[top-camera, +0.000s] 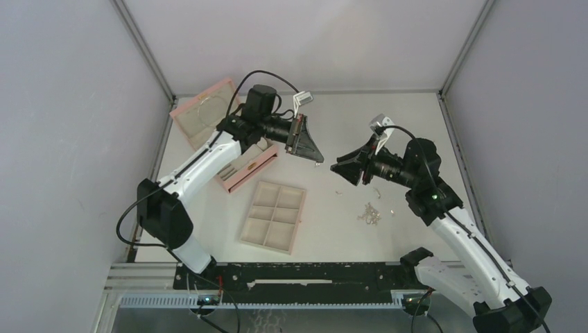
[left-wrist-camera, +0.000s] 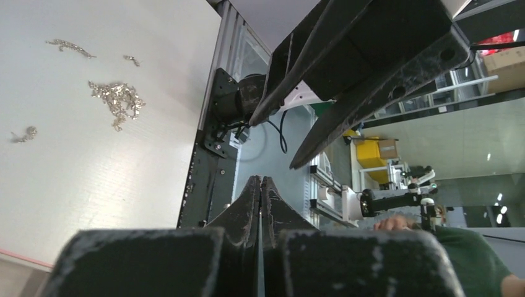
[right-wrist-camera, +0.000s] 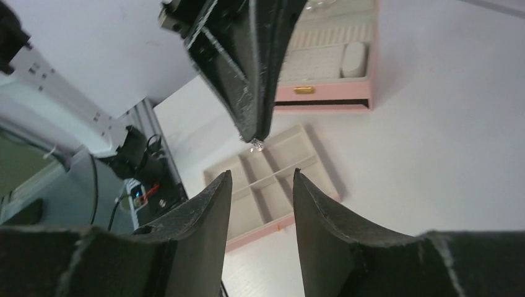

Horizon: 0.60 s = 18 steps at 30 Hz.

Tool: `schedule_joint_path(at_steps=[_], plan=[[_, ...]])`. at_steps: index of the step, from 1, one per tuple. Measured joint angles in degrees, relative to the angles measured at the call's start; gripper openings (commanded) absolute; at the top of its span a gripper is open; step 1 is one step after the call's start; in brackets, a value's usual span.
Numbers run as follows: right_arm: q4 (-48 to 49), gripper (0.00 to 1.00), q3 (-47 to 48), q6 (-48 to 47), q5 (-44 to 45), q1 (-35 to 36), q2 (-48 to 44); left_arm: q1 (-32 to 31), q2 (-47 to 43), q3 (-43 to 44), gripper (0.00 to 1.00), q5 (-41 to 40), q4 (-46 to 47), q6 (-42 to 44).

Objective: Organize the mixed jewelry
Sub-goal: Pick up the jewelry from the center of the board.

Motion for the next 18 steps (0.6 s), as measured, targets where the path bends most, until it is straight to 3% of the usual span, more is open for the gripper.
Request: schedule_joint_path(at_steps=[6,14,18], plan=[[0.74,0.5,0.0,-1.33,-6.29,0.02,1.25,0.31,0.0,0.0,0.0,1.16,0.2,-1.97],[3.74,0.49,-0.02,-1.01,-7.74,1.79,3.21,0.46,-0.04,0.0,0.0,1.49,1.49,-3.85],[6.88,0.45,-0.07,5.25,-6.75,0.55,3.5,0.79,-0.42,0.0,0.0,1.51,1.66,-4.15]])
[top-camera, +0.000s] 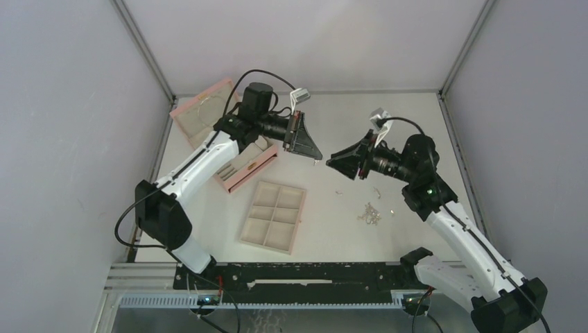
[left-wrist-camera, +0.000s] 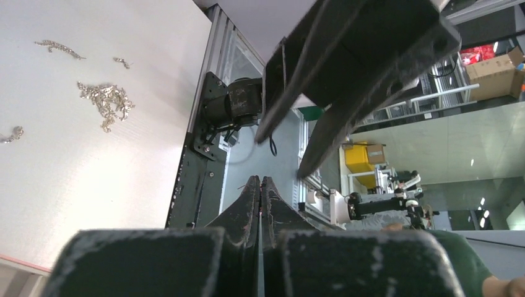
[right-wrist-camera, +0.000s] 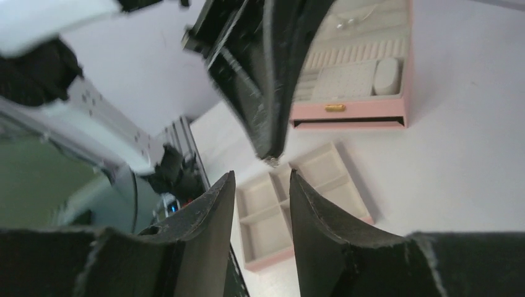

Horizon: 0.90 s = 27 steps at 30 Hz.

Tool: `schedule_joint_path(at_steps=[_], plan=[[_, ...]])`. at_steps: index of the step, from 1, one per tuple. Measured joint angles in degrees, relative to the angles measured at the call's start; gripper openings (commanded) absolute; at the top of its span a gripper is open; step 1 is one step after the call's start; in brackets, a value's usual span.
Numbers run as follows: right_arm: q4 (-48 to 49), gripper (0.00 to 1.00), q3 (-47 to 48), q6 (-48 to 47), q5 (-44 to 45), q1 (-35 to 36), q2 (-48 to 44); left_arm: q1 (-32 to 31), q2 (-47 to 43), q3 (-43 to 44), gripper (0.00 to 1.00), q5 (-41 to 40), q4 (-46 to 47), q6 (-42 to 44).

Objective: Organize the mixed jewelry
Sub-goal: Pick up the jewelry from the center of the board.

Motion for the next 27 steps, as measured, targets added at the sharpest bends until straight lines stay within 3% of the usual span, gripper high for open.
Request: schedule_joint_path(at_steps=[3,4,6,8,14,19,27], plan=[[2.14,0.44,0.0,7.61,2.89,-2.43,-0.44,0.39,-0.52,0.0,0.0,0.0,0.09,-0.04],[2.36,0.41,0.0,10.14,4.15,-2.89,-0.72,0.48,-0.66,0.02,0.0,0.02,0.2,-0.09],[2.34,0.25,0.0,16.48,7.5,-3.5,-1.53,0.61,-0.72,0.09,0.0,0.0,0.5,-0.5],[1.55,0.2,0.0,23.04,9.92,-4.13,-2.12,0.7,-0.72,0.11,0.0,-0.02,0.85,-1.05],[4.44,0.36,-2.67,42.56,10.4,-4.92,0.35,0.7,-0.72,0.11,0.0,-0.04,1.55,-3.3],[7.23,0.42,-3.76,47.93,8.35,-3.02,4.74,0.76,-0.72,0.13,0.0,-0.02,2.27,-4.66],[14.95,0.37,-6.64,52.33,5.16,-2.78,6.05,1.55,-0.72,0.11,0.0,0.0,2.71,-5.84]])
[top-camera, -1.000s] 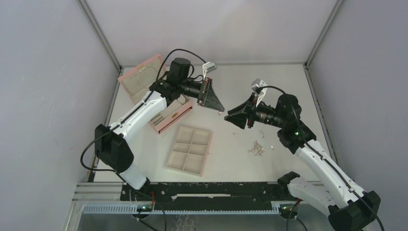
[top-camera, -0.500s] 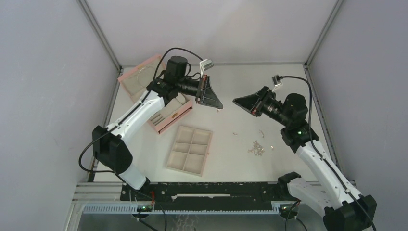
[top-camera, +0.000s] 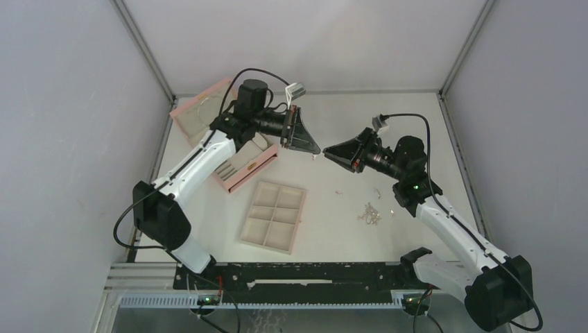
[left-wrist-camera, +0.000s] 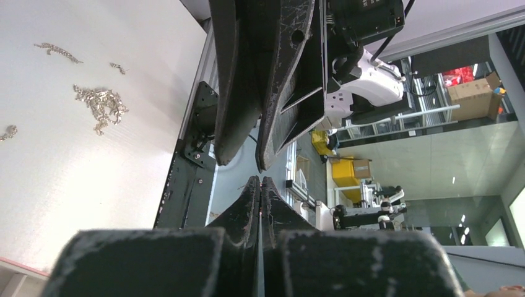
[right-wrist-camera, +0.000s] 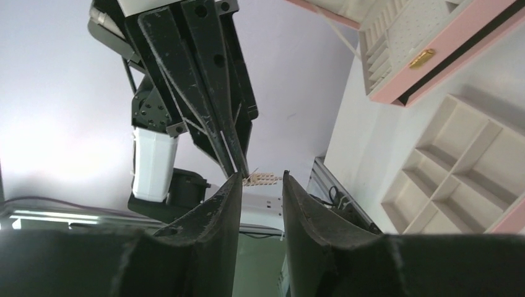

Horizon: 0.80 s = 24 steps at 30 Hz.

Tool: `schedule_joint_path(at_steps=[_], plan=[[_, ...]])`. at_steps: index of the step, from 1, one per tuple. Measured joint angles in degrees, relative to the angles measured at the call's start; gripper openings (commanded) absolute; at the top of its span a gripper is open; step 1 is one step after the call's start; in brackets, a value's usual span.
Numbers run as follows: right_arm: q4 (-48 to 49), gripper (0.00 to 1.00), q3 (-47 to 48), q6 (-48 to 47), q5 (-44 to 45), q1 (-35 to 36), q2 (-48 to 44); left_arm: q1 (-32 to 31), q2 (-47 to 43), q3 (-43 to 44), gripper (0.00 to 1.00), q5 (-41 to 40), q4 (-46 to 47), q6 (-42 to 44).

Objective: Organize the mixed jewelry
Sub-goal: Pick up the jewelry from the center of the board.

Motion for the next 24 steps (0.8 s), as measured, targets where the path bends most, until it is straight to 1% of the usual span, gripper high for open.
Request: schedule_joint_path(at_steps=[3,7,11,16,24], plan=[[2.12,0.36,-0.61,1.07,-0.52,0.0,0.0,0.39,0.0,0.0,0.0,0.0,0.09,-0.28],[6.45,0.38,-1.62,2.34,-1.36,0.0,-0.15,0.79,0.0,0.0,0.0,0.04,0.37,-0.76],[10.56,0.38,-2.64,3.56,-2.6,0.07,0.0,0.92,0.0,0.0,0.0,0.22,0.87,-1.31],[16.0,0.38,-2.82,4.92,-4.85,0.5,2.25,0.92,0.0,0.0,0.0,0.68,1.79,-2.19],[19.65,0.34,-2.84,6.16,-6.34,1.55,4.63,0.96,0.0,0.0,0.0,1.14,2.19,-2.49]])
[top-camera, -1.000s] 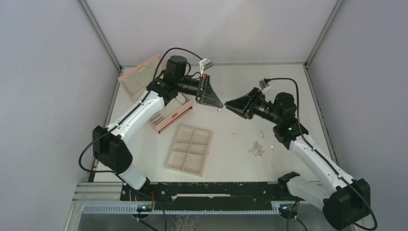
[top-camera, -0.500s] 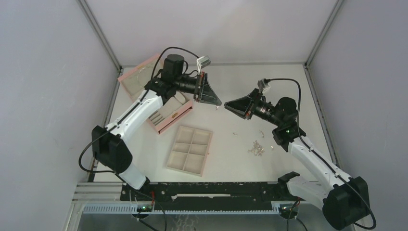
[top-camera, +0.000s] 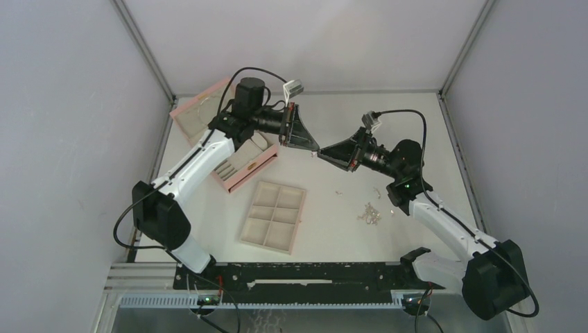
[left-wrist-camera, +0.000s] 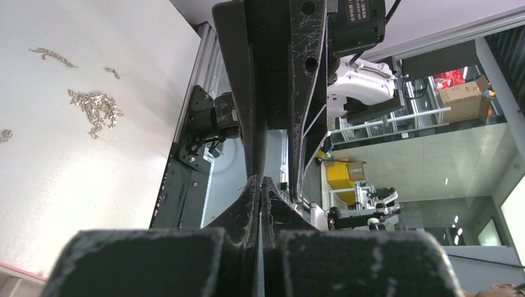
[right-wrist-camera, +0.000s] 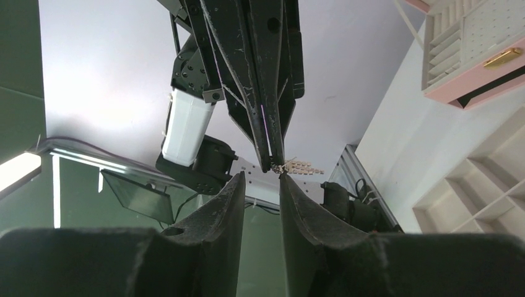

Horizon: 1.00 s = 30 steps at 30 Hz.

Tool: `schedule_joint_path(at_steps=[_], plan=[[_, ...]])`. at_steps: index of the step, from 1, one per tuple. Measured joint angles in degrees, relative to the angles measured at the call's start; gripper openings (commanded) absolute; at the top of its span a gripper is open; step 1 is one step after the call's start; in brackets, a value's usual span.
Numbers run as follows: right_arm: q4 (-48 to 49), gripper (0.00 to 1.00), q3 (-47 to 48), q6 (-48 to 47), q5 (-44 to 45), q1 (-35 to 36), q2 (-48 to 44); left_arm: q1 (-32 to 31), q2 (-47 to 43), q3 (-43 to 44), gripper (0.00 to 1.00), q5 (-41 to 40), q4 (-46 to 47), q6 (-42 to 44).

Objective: Organize the mixed jewelry
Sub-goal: Pick up the jewelry from the center of the board.

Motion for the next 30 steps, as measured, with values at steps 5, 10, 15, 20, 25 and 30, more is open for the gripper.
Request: schedule_joint_path(at_steps=[5,10,15,20,25,30], plan=[[0.2,0.34,0.0,-0.07,0.02,-0.15,-0.11,0.07,0.0,0.0,0.0,0.11,0.28,-0.26],[-1.03,0.34,0.0,-0.55,0.24,-0.81,-0.98,0.11,0.0,0.0,0.0,0.13,0.31,-0.28],[-1.38,0.34,0.0,-0.96,0.5,-1.09,-1.49,0.11,0.0,0.0,0.0,0.13,0.33,-0.28],[-1.38,0.34,0.0,-0.98,0.5,-1.14,-1.46,0.11,0.0,0.0,0.0,0.15,0.48,-0.31],[-1.25,0.34,0.0,-0.96,0.57,-1.16,-1.4,0.11,0.0,-0.11,0.0,0.17,0.72,-0.31],[-1.22,0.35,0.0,-0.96,0.68,-1.2,-0.9,0.11,-0.02,-0.13,0.0,0.17,0.76,-0.33]])
